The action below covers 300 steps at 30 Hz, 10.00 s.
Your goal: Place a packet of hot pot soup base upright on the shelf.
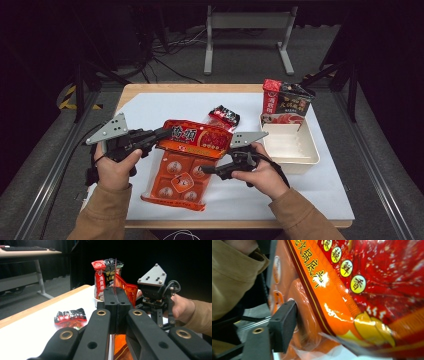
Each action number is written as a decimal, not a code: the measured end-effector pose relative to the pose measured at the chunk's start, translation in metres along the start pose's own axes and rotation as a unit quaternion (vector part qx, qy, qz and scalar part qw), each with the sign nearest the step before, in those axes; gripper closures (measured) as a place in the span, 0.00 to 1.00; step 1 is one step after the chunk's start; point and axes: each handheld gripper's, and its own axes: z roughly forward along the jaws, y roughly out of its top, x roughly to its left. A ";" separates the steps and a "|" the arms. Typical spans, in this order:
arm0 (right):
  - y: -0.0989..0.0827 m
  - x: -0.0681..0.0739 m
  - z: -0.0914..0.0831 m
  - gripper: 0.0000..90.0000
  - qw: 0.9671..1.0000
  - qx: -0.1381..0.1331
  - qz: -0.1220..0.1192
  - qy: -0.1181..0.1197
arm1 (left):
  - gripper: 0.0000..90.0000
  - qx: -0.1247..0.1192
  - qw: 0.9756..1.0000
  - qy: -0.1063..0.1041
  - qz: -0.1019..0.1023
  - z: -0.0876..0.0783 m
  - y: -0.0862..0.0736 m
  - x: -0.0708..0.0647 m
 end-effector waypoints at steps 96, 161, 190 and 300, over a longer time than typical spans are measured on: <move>0.067 -0.052 -0.232 0.79 0.963 0.008 -0.017 -0.268 | 0.30 0.141 0.983 0.110 -0.032 -0.005 -0.054 0.040; -0.006 -0.090 -0.228 0.79 0.962 0.056 0.039 -0.264 | 0.29 0.134 0.984 0.104 -0.051 -0.001 -0.058 0.043; -0.034 -0.096 -0.231 0.75 0.954 0.024 0.065 -0.292 | 0.29 0.133 0.985 0.097 -0.058 0.003 -0.058 0.045; -0.050 0.021 -0.141 0.33 0.979 -0.015 -0.017 -0.203 | 0.27 0.125 0.985 0.098 -0.074 0.136 -0.089 0.103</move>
